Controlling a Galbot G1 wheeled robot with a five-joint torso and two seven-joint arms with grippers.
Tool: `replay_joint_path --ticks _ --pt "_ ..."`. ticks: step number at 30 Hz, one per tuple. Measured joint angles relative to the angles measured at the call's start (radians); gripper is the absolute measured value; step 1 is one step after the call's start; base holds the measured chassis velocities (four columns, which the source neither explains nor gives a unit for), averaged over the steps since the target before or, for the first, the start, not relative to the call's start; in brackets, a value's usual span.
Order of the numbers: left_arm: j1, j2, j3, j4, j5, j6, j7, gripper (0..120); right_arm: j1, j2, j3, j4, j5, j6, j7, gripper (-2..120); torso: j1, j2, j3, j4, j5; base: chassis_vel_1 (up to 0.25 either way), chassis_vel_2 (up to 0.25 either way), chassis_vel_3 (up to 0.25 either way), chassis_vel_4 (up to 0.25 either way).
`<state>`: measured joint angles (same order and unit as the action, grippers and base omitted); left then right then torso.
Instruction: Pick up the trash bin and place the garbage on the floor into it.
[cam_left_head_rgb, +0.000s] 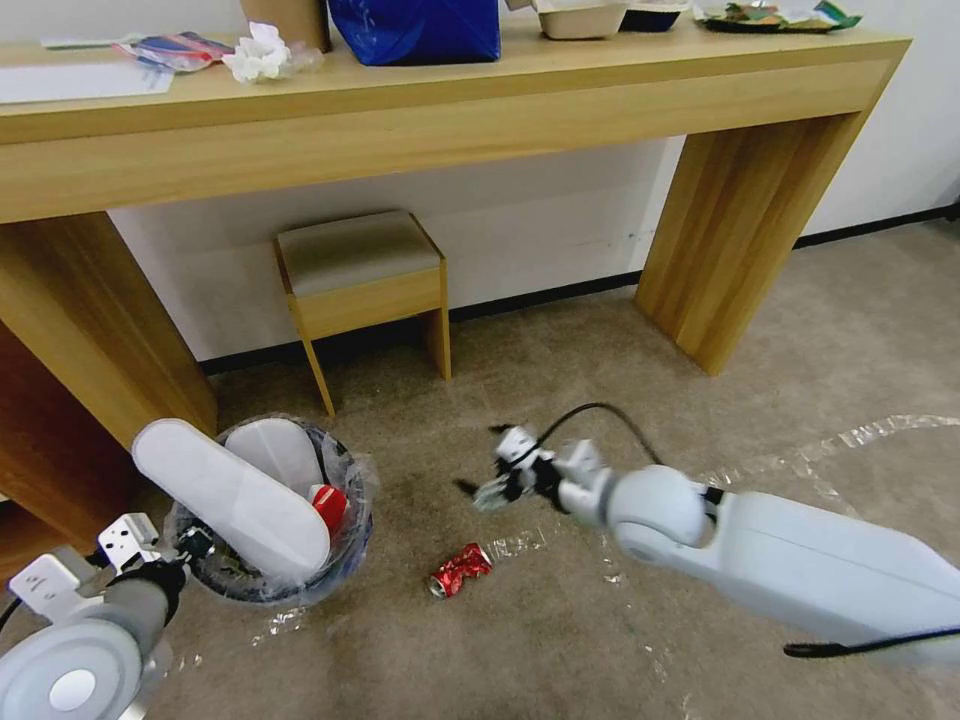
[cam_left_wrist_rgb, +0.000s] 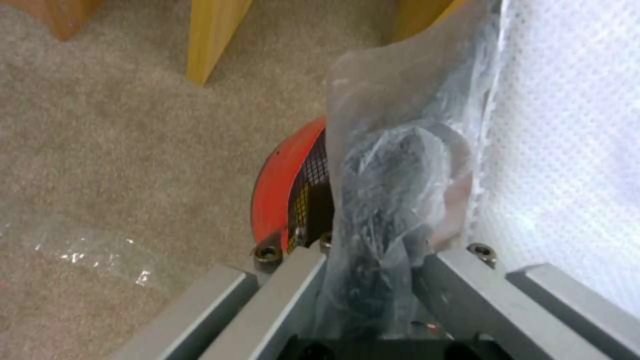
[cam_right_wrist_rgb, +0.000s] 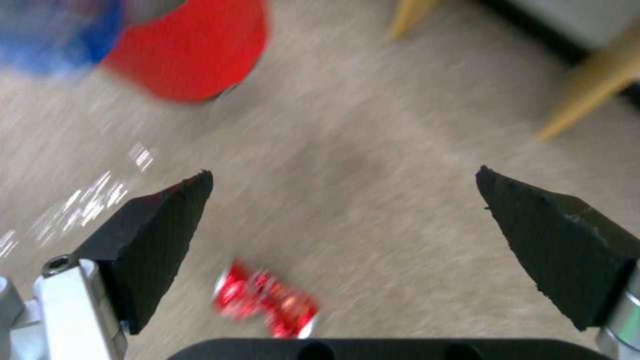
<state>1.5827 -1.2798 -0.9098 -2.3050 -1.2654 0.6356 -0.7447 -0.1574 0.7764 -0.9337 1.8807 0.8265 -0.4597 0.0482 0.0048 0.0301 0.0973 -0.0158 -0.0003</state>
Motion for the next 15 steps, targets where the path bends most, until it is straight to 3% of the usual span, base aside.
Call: replay_joint_path --ticks 4,7,15 --pt "0.002 -0.005 -0.004 -0.002 0.003 0.000 0.003 0 0.058 0.056 -0.043 -0.041 -0.041 -0.112 -0.156 100 0.000 0.000 0.000 -0.0002 0.0001 0.000 0.000 0.000 0.000" --pt "0.003 -0.005 -0.012 -0.002 0.005 -0.001 0.004 0 0.088 0.104 -0.039 -0.111 -0.177 -0.171 -0.427 100 0.000 0.000 0.000 0.0000 0.0000 0.000 0.000 0.000 0.000" --pt "0.001 -0.009 -0.014 0.008 0.009 -0.002 0.006 0 0.079 0.140 -0.032 -0.206 -0.336 -0.144 -0.618 100 0.000 0.000 0.000 -0.0001 0.0003 0.000 0.000 0.000 0.000"
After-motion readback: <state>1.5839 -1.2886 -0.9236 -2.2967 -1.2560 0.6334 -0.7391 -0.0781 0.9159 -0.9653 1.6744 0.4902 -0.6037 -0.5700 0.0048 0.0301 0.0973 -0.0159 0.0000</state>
